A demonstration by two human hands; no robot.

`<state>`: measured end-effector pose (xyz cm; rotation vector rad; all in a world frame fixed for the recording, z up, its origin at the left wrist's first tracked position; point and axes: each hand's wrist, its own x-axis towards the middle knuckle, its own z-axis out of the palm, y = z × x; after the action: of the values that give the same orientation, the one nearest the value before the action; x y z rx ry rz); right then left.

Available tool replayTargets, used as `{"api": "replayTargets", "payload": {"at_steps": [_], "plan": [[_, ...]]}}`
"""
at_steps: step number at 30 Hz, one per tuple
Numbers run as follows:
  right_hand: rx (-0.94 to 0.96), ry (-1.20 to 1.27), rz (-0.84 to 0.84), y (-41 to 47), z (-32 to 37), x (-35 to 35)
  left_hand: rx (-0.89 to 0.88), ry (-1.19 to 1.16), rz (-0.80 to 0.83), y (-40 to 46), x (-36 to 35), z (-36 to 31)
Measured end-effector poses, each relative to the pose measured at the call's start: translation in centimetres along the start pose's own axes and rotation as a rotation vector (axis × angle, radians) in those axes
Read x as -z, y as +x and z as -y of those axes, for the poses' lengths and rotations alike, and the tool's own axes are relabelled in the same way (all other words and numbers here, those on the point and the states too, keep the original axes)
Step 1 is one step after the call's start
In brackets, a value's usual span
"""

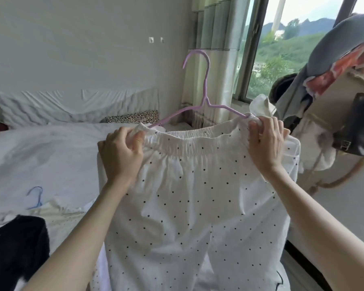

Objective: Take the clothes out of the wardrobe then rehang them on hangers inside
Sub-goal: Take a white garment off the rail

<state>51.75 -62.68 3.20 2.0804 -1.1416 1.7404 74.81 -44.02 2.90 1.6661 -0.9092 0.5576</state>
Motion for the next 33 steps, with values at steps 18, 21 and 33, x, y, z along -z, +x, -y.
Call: {"api": "replayTargets", "payload": {"at_steps": [18, 21, 33], "plan": [[-0.026, 0.008, 0.635, -8.9, -16.8, -33.8, 0.273, 0.406, 0.563, 0.8, -29.6, 22.7], [0.044, -0.032, 0.721, -12.4, -19.4, -38.7, 0.287, 0.493, 0.678, -1.1, -33.4, 27.2], [-0.070, -0.114, 0.992, -22.9, -23.7, -54.4, 0.328, 0.612, 0.839, -6.1, -45.3, 43.3]]}}
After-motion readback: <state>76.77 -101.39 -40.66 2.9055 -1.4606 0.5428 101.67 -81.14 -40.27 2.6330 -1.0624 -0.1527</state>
